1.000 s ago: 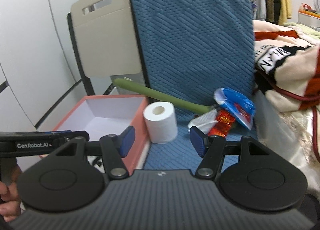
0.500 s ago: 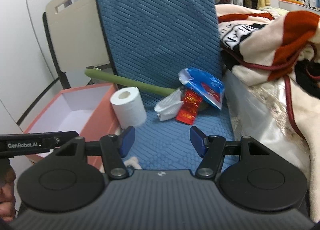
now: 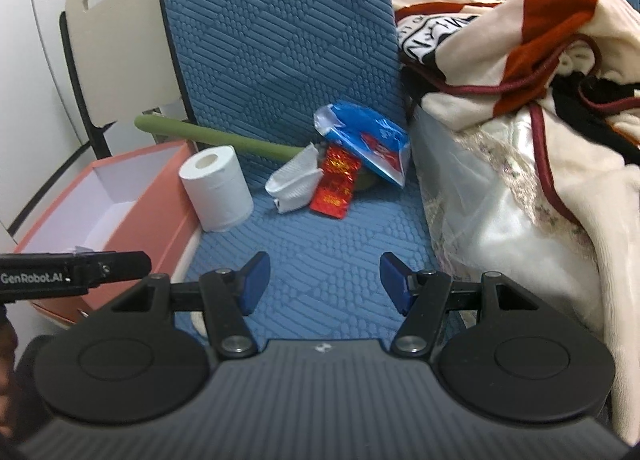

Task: Organize soft objects
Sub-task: 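Move both grippers back over the chair seat toward the white ring and candy packet, then close the left gripper on the white fluffy ring while the right gripper grasps the red candy packet, then lift the ring with the left gripper and the candy packet with the right gripper, then carry the ring with the left gripper and the packet with the right gripper over the pink box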

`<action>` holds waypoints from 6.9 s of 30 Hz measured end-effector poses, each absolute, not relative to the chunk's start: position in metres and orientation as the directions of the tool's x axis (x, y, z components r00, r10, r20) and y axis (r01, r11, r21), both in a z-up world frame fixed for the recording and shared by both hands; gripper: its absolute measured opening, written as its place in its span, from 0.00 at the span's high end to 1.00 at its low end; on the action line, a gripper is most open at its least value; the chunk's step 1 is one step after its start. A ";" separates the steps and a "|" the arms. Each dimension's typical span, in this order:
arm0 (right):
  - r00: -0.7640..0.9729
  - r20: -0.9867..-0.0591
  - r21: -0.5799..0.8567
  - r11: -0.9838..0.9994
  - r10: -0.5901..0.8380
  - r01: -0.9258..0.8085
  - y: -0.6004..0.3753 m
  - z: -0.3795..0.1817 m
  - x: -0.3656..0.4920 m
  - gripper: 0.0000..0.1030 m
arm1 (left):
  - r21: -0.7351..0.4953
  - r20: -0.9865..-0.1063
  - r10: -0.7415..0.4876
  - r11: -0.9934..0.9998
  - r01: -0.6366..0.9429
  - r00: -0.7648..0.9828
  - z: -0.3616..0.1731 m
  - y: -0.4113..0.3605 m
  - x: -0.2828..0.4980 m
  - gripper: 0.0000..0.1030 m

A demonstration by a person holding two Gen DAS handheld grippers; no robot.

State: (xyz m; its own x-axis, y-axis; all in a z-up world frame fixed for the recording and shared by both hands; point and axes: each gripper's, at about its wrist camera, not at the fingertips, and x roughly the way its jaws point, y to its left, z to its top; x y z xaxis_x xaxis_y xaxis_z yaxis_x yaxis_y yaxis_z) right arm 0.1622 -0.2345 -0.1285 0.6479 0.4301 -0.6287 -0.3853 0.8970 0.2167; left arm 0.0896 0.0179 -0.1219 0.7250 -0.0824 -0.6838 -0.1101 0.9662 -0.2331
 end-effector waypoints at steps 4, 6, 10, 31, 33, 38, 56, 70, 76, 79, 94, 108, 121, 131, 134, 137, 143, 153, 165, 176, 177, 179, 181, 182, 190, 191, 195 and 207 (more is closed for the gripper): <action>0.657 -0.623 0.217 0.901 0.424 -0.375 -0.237 -0.134 0.168 0.39 | -0.229 -0.700 -0.085 0.967 -0.110 0.709 -0.132 0.015 0.097 0.52; 0.649 -0.626 0.233 0.897 0.433 -0.375 -0.237 -0.136 0.173 0.39 | -0.230 -0.713 -0.093 0.967 -0.106 0.695 -0.138 0.013 0.104 0.52; 0.644 -0.626 0.249 0.895 0.440 -0.369 -0.235 -0.141 0.185 0.39 | -0.225 -0.726 -0.093 0.969 -0.107 0.681 -0.149 0.010 0.118 0.49; 0.553 -0.648 0.387 0.852 0.524 -0.353 -0.203 -0.180 0.291 0.39 | -0.168 -0.782 -0.022 0.970 -0.176 0.623 -0.208 0.013 0.174 0.33; 0.538 -0.655 0.402 0.848 0.531 -0.346 -0.201 -0.187 0.306 0.39 | -0.156 -0.790 -0.009 0.970 -0.187 0.613 -0.214 0.013 0.176 0.33; 0.507 -0.665 0.448 0.836 0.548 -0.317 -0.198 -0.201 0.339 0.39 | -0.114 -0.803 0.023 0.975 -0.191 0.595 -0.228 0.013 0.179 0.33; 0.506 -0.661 0.535 0.821 0.555 -0.202 -0.175 -0.225 0.400 0.38 | -0.044 -0.829 0.047 0.988 -0.150 0.557 -0.264 0.012 0.179 0.47; 0.504 -0.696 0.501 0.848 0.512 -0.171 -0.153 -0.237 0.419 0.40 | -0.052 -0.830 0.027 0.991 -0.126 0.557 -0.261 0.010 0.180 0.82; 0.505 -0.704 0.488 0.857 0.500 -0.168 -0.152 -0.235 0.421 0.47 | -0.097 -0.841 0.008 0.981 -0.165 0.541 -0.260 0.015 0.183 0.87; 0.506 -0.707 0.475 0.862 0.493 -0.176 -0.154 -0.232 0.420 0.47 | -0.106 -0.841 0.007 0.979 -0.177 0.542 -0.257 0.017 0.185 0.88; 0.521 -0.697 0.417 0.870 0.493 -0.264 -0.155 -0.207 0.384 0.47 | -0.114 -0.830 0.040 0.964 -0.240 0.556 -0.237 0.026 0.183 0.90; 0.486 -0.725 0.360 0.869 0.489 -0.338 -0.153 -0.204 0.344 0.47 | -0.134 -0.803 0.051 0.955 -0.263 0.594 -0.213 0.035 0.173 0.90; 0.459 -0.728 0.327 0.846 0.510 -0.422 -0.166 -0.183 0.291 0.47 | -0.151 -0.787 0.034 0.957 -0.246 0.616 -0.204 0.036 0.167 0.90; 0.462 -0.740 0.279 0.848 0.489 -0.451 -0.176 -0.173 0.243 0.47 | -0.157 -0.783 0.018 0.961 -0.226 0.621 -0.202 0.041 0.159 0.90; 0.475 -0.741 0.257 0.854 0.474 -0.452 -0.177 -0.166 0.237 0.47 | -0.167 -0.781 0.005 0.962 -0.217 0.625 -0.199 0.041 0.155 0.90; 0.463 -0.744 0.268 0.850 0.482 -0.454 -0.179 -0.162 0.227 0.47 | -0.182 -0.778 -0.015 0.962 -0.203 0.628 -0.194 0.041 0.151 0.90; 0.445 -0.763 0.261 0.854 0.468 -0.450 -0.186 -0.157 0.205 0.47 | -0.200 -0.774 -0.051 0.965 -0.167 0.631 -0.184 0.038 0.145 0.90; 0.459 -0.756 0.239 0.850 0.466 -0.470 -0.180 -0.130 0.199 0.47 | -0.232 -0.757 -0.101 0.965 -0.121 0.646 -0.154 0.036 0.141 0.90; 0.498 -0.701 0.226 0.821 0.511 -0.525 -0.152 -0.085 0.206 0.47 | -0.231 -0.712 -0.067 0.962 -0.143 0.699 -0.105 0.067 0.137 0.90; 0.514 -0.638 0.219 0.775 0.574 -0.593 -0.101 -0.043 0.209 0.47 | -0.222 -0.658 -0.007 0.957 -0.185 0.753 -0.061 0.121 0.133 0.90; 0.513 -0.629 0.222 0.767 0.584 -0.602 -0.094 -0.038 0.208 0.47 | -0.223 -0.652 0.000 0.956 -0.192 0.758 -0.057 0.128 0.131 0.90; 0.509 -0.613 0.230 0.753 0.604 -0.617 -0.083 -0.031 0.206 0.47 | -0.225 -0.642 0.011 0.953 -0.202 0.767 -0.050 0.140 0.128 0.90; 0.499 -0.604 0.247 0.741 0.621 -0.624 -0.069 -0.025 0.204 0.47 | -0.227 -0.634 0.021 0.951 -0.212 0.773 -0.045 0.154 0.125 0.90; 0.491 -0.601 0.254 0.734 0.630 -0.630 -0.062 -0.023 0.202 0.47 | -0.228 -0.633 0.026 0.949 -0.219 0.773 -0.043 0.161 0.123 0.90; 0.425 -0.597 0.280 0.673 0.680 -0.685 0.001 -0.021 0.194 0.47 | -0.220 -0.639 0.081 0.934 -0.283 0.765 -0.037 0.221 0.103 0.90; 0.418 -0.601 0.281 0.670 0.681 -0.688 0.007 -0.023 0.194 0.47 | -0.220 -0.642 0.087 0.931 -0.292 0.761 -0.039 0.230 0.100 0.90; 0.378 -0.644 0.273 0.661 0.665 -0.699 0.036 -0.041 0.194 0.47 | -0.232 -0.663 0.096 0.917 -0.326 0.743 -0.054 0.260 0.093 0.90; 0.244 -0.783 0.255 0.653 0.572 -0.713 0.095 -0.112 0.189 0.47 | -0.257 -0.774 0.058 0.881 -0.397 0.630 -0.137 0.318 0.083 0.90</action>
State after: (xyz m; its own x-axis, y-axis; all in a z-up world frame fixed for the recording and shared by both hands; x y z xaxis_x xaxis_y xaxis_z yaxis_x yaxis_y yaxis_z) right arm 0.1886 0.0954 -0.1120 0.2445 0.5722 -0.7828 -0.7127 0.6534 0.2550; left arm 0.0831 0.3178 -0.1372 0.6301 0.0578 -0.7743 -0.3965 0.8813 -0.2569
